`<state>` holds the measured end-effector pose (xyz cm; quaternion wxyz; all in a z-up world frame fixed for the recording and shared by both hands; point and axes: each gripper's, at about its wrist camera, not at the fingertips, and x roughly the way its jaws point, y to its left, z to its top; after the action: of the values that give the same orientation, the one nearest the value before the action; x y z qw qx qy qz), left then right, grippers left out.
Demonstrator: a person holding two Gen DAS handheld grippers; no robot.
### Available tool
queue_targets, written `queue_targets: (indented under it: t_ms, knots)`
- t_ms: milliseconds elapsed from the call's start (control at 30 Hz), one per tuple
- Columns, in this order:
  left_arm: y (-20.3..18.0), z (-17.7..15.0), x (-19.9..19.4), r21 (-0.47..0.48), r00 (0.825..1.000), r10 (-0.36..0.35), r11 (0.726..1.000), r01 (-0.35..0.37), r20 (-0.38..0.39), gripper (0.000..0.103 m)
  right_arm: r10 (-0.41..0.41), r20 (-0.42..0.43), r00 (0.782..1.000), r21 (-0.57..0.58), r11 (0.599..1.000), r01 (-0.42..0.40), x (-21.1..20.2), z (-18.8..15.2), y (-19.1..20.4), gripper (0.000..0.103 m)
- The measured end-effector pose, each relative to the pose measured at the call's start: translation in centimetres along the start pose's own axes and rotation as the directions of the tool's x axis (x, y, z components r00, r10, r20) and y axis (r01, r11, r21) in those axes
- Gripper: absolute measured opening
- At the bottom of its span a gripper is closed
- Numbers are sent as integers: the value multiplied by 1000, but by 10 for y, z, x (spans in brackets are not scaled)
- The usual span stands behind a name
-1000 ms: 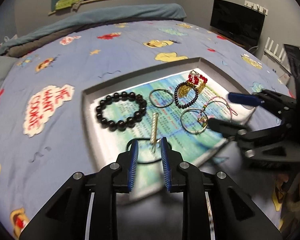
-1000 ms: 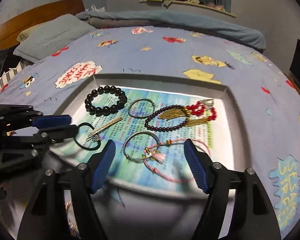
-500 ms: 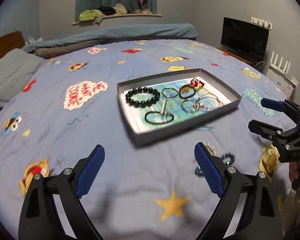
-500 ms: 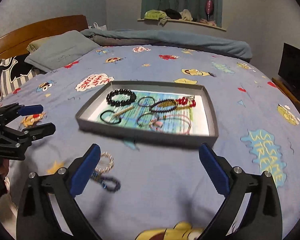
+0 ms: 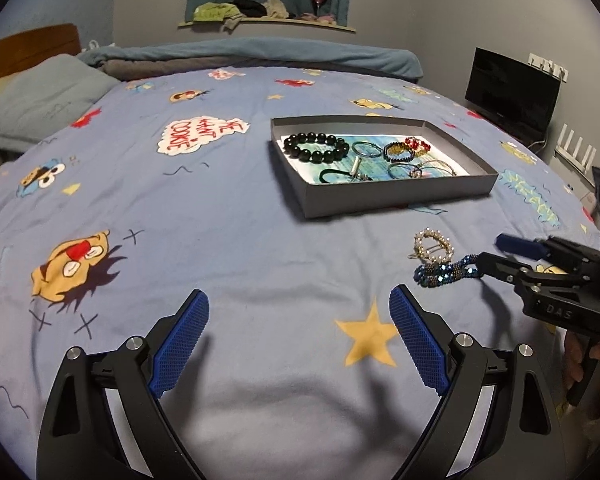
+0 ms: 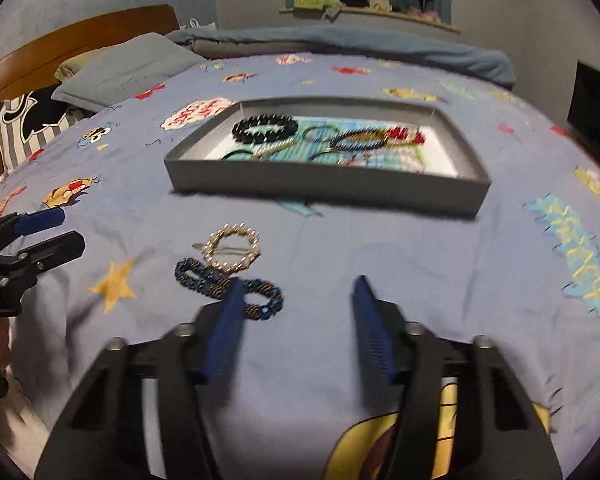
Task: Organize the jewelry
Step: 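Move both open grippers back to the pearl clip and blue bracelet, then grasp the blue bead bracelet with the right gripper while the left grasps the pearl circle clip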
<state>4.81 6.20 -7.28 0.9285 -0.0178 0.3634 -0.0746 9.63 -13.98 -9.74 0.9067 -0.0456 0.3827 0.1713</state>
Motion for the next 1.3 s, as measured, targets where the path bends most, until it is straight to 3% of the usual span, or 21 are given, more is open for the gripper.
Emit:
queue_targets:
  t_ms: [167, 400, 567, 667, 933, 1100, 1300]
  knots:
    - [0, -1, 3, -6, 1000, -9, 1000, 9, -5, 91, 26, -21, 999, 6, 1000, -26, 5, 0, 4, 30]
    - [-16, 0, 10, 50, 1000, -8, 999, 8, -6, 91, 67, -49, 997, 16, 998, -66, 13, 0, 4, 24]
    - [-27, 5, 17, 57, 999, -39, 998, 40, -14, 91, 109, -60, 992, 8, 994, -109, 11, -3, 6, 7]
    - [-36, 9, 24, 68, 998, -63, 996, 65, -22, 91, 127, -34, 991, 25, 992, -126, 2, -3, 1, 7]
    - [-67, 21, 48, 100, 991, -129, 986, 133, -46, 90, 69, 31, 997, 64, 995, -71, -22, 4, -33, 7]
    - [-84, 23, 67, 123, 985, -154, 979, 163, -83, 83, 48, 41, 998, 92, 994, -52, -24, 3, -52, 7]
    - [-100, 23, 80, 182, 986, -141, 971, 156, -94, 66, 11, 51, 999, 115, 993, -17, -26, 2, -70, 7]
